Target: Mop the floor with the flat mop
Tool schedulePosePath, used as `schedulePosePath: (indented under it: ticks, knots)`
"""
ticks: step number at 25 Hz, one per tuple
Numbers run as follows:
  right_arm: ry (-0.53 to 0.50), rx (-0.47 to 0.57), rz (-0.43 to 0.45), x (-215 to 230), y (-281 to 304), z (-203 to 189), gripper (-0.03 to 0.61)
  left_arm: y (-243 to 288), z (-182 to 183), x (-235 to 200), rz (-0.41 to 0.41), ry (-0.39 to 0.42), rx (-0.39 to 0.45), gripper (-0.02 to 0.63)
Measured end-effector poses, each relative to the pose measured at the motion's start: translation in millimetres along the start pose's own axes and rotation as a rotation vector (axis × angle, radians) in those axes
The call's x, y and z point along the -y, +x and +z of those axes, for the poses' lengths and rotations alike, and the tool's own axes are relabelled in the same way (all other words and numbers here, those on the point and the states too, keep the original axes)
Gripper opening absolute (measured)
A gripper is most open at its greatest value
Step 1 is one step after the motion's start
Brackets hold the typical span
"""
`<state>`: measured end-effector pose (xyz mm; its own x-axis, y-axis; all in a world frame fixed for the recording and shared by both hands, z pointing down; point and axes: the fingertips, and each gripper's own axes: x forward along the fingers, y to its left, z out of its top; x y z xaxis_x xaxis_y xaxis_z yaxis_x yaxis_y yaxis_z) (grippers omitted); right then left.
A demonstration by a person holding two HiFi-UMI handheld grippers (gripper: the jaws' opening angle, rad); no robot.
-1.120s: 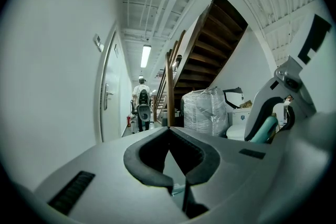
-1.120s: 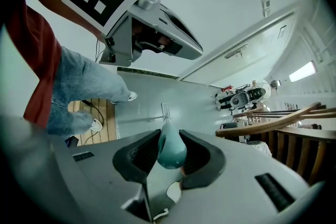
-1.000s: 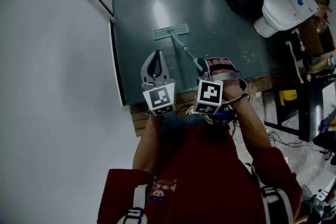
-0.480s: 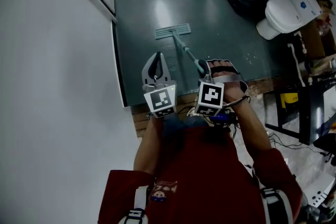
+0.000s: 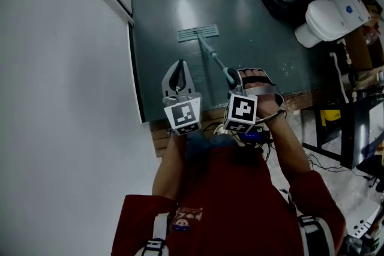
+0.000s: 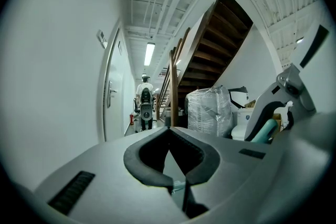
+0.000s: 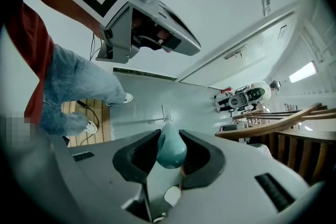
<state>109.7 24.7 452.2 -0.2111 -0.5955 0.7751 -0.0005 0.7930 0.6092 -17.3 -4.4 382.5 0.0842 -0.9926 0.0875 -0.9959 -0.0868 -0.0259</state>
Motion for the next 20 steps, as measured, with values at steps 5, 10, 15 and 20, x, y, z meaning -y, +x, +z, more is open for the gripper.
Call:
schedulePosePath:
  ticks: [5,10,15,20]
  knots:
    - [0.001,-0.006,0.006,13,12,4,0.117,15,0,-10,0.003,0.004,-0.017,0.015]
    - [-0.008,-0.011,0.003,19,30,11,0.117,29,-4,-24,0.007,-0.002,-0.014,0.015]
    - [0.007,-0.016,0.021,28,47,18,0.117,44,-13,-38,0.013,-0.013,-0.022,0.015]
    - [-0.017,-0.025,0.033,38,65,21,0.117,61,-11,-50,0.024,-0.013,-0.026,0.015]
